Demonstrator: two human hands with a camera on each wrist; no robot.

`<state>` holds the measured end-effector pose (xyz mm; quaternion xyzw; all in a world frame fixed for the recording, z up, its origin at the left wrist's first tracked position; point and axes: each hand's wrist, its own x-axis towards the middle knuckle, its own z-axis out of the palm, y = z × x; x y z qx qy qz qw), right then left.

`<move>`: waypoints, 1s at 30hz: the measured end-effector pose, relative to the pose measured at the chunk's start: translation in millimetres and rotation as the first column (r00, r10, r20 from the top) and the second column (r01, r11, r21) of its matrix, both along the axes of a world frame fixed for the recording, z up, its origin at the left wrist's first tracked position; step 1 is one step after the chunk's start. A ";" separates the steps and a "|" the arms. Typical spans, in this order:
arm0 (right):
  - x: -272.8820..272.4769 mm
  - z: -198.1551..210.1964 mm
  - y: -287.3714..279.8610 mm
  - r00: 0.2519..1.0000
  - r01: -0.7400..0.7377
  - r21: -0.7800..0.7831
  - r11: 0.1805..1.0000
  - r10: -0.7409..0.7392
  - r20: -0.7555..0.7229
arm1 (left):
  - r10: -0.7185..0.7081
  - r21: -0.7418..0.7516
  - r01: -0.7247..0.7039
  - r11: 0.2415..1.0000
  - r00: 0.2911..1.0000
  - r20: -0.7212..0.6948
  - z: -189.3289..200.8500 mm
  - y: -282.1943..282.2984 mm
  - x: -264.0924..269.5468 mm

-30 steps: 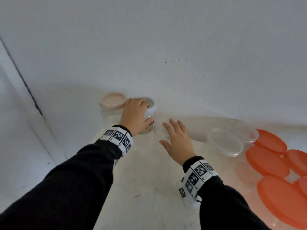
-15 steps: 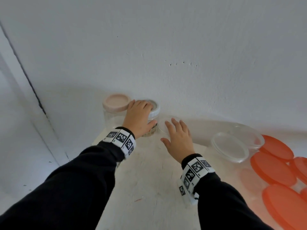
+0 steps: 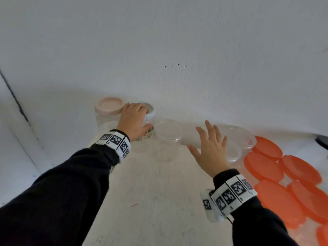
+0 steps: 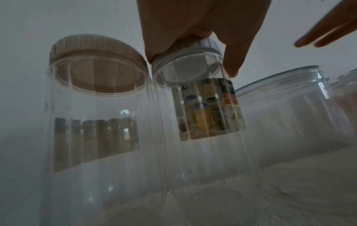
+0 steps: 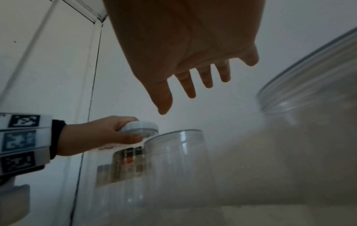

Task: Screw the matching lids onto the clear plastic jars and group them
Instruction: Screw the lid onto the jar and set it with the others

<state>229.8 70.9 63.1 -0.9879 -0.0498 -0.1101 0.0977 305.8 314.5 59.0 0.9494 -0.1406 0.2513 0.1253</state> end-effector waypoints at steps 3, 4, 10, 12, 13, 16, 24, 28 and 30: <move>-13.5 -6.3 -28.2 0.989 0.147 -0.031 0.989 -0.147 -0.022 | 0.001 0.007 -0.001 1.000 1.000 0.001 0.0 -0.7 -0.2; -17.1 -8.6 -33.8 0.981 0.189 -0.034 0.981 -0.190 -0.037 | 0.001 0.006 -0.001 1.000 1.000 0.003 0.2 -0.6 -0.1; -23.0 -20.3 -34.1 0.988 0.106 -0.018 0.994 -0.107 -0.112 | -0.003 -0.005 0.003 1.000 1.000 0.000 0.2 -1.8 -0.6; -19.3 -19.1 -26.4 0.996 0.015 -0.029 0.999 -0.018 -0.087 | -0.004 -0.007 0.004 1.000 1.000 0.000 0.2 -2.0 -0.8; -17.1 -17.8 -22.4 0.997 -0.011 -0.025 1.000 0.009 -0.076 | -0.005 -0.006 0.005 1.000 1.000 0.001 0.2 -2.0 -0.9; -9.0 -15.0 -14.6 0.998 -0.020 0.006 1.000 0.020 -0.063 | -0.006 -0.014 0.006 1.000 1.000 0.002 0.3 -1.7 -0.9; 11.2 -16.7 -4.4 0.999 -0.002 0.026 1.000 0.003 -0.048 | -0.002 -0.014 0.002 1.000 1.000 0.008 -0.7 -2.0 0.2; 16.2 -18.5 -2.8 0.999 0.001 0.002 1.000 -0.001 -0.049 | -0.003 -0.023 0.003 1.000 1.000 0.017 -2.1 -1.2 1.0; 17.8 -18.6 -2.7 0.999 -0.004 -0.013 1.000 0.004 -0.043 | -0.006 -0.031 0.007 0.999 1.000 0.021 -3.1 -1.2 1.6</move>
